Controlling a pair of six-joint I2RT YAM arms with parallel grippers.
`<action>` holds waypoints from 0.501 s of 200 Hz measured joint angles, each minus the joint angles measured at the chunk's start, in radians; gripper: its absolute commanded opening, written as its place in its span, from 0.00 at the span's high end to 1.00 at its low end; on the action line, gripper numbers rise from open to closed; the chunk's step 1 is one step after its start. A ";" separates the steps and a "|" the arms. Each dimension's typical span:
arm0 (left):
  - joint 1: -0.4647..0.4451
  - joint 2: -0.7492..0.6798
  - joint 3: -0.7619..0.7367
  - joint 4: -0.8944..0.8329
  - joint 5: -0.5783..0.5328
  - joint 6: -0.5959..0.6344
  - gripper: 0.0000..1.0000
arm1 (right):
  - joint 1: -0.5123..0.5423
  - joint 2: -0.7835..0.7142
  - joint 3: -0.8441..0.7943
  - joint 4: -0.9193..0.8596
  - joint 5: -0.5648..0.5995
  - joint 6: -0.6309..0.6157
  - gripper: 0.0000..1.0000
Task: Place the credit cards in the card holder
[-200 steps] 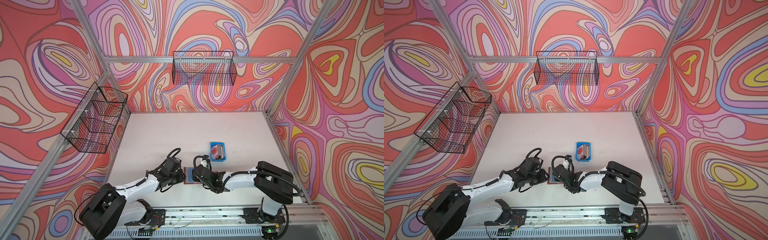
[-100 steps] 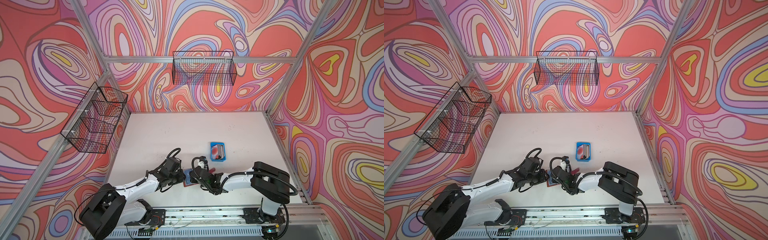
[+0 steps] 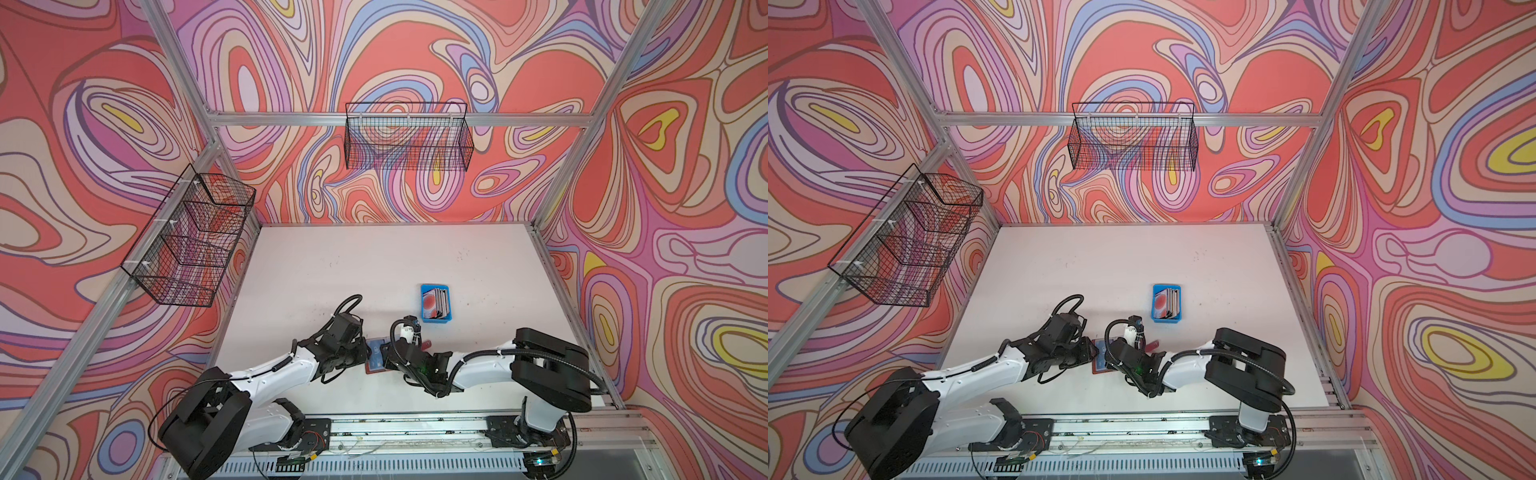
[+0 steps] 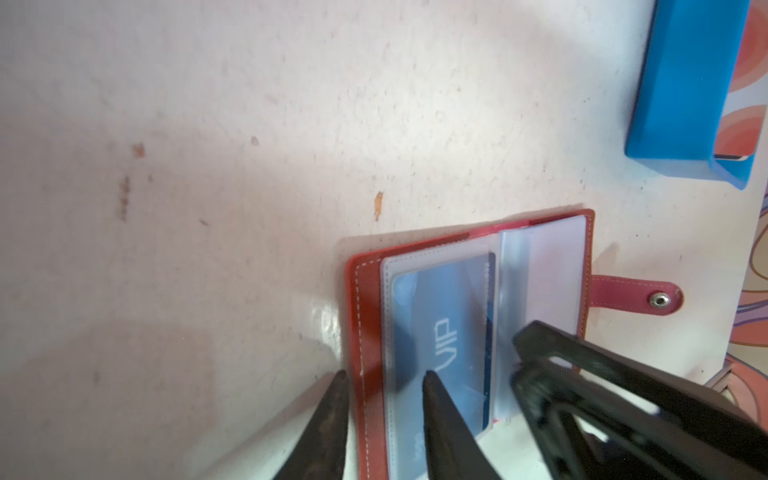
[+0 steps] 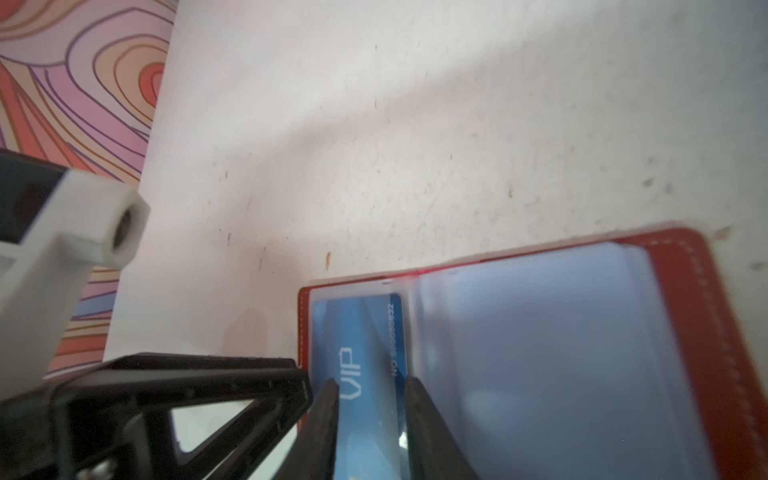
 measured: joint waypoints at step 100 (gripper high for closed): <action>0.000 -0.252 0.028 -0.077 -0.177 0.278 0.36 | -0.168 -0.512 0.055 -0.291 0.384 -0.252 0.36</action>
